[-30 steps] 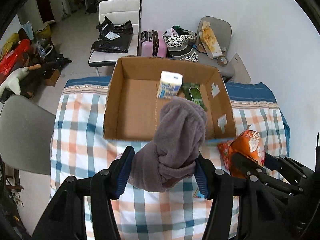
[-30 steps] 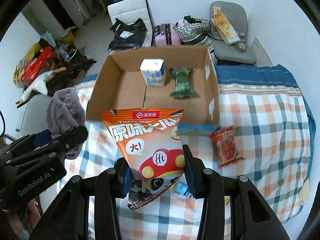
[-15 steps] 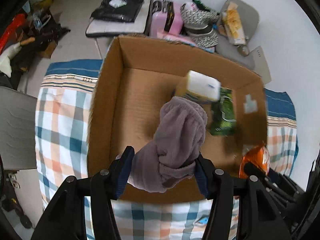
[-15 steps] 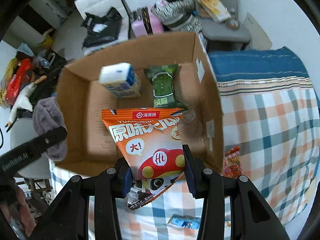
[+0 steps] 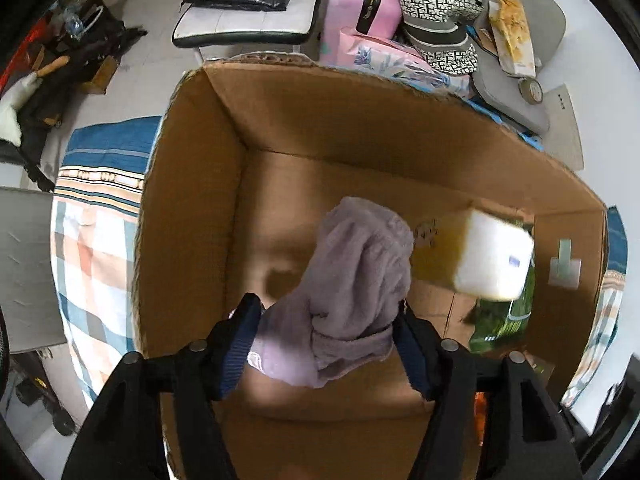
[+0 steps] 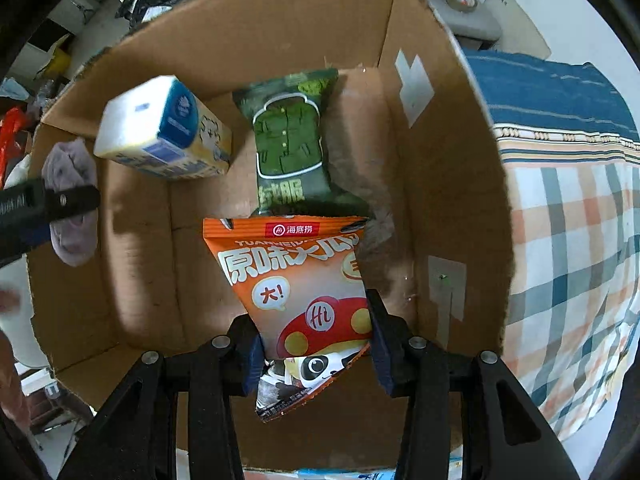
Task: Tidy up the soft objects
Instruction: 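Lower the sock and chip bag into the box and open both tools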
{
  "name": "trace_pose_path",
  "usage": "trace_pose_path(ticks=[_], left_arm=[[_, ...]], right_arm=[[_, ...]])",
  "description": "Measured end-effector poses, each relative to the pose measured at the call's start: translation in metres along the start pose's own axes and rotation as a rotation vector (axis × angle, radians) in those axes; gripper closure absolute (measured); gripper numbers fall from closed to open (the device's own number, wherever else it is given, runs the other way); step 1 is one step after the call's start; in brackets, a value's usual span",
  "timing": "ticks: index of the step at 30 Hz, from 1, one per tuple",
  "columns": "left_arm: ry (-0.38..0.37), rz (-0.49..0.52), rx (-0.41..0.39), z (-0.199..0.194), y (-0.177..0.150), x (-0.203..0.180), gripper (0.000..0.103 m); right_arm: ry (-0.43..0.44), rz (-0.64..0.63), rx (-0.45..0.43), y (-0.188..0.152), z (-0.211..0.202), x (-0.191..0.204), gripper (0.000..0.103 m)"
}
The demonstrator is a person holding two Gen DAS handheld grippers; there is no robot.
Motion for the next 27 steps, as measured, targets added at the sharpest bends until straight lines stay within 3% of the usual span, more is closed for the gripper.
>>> trace_pose_path(ticks=[2, 4, 6, 8, 10, 12, 14, 27], left_arm=[[0.007, 0.013, -0.009, -0.002, 0.004, -0.002, 0.034], [0.014, 0.028, -0.025, -0.007, 0.005, -0.003, 0.023], [-0.001, 0.036, -0.041, -0.013, 0.003, -0.004, 0.021], [-0.006, 0.048, -0.056, -0.019, 0.000, -0.003, 0.019], [-0.002, 0.062, -0.067, -0.026, -0.005, -0.002, 0.006], [0.004, 0.071, -0.086, -0.033, -0.011, 0.000, 0.005], [0.009, 0.077, -0.117, -0.042, -0.018, 0.002, 0.003], [0.013, 0.148, -0.347, -0.128, -0.107, 0.007, 0.002]], right_arm=[[-0.001, 0.002, 0.007, -0.001, 0.002, -0.002, 0.049], [-0.005, 0.005, 0.005, -0.003, 0.001, -0.001, 0.039], [0.001, 0.002, -0.007, -0.003, -0.003, 0.000, 0.030], [-0.005, 0.000, -0.022, -0.004, -0.009, 0.002, 0.028], [-0.005, -0.007, -0.034, -0.006, -0.015, 0.004, 0.019], [-0.007, -0.012, -0.050, -0.007, -0.023, 0.006, 0.005], [-0.017, -0.021, -0.077, -0.009, -0.030, 0.007, 0.000], [-0.047, -0.053, -0.247, -0.045, -0.096, 0.013, 0.000]])
Point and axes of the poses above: each gripper's, at about its wrist camera, not at the fingertips, and z roughly the way its jaws point, x to its left, y to its top, the point moved 8 cm from there along z, roughly the way its jaws point, and after that the axes turned 6 degrees about -y, right-handed, at the moved point
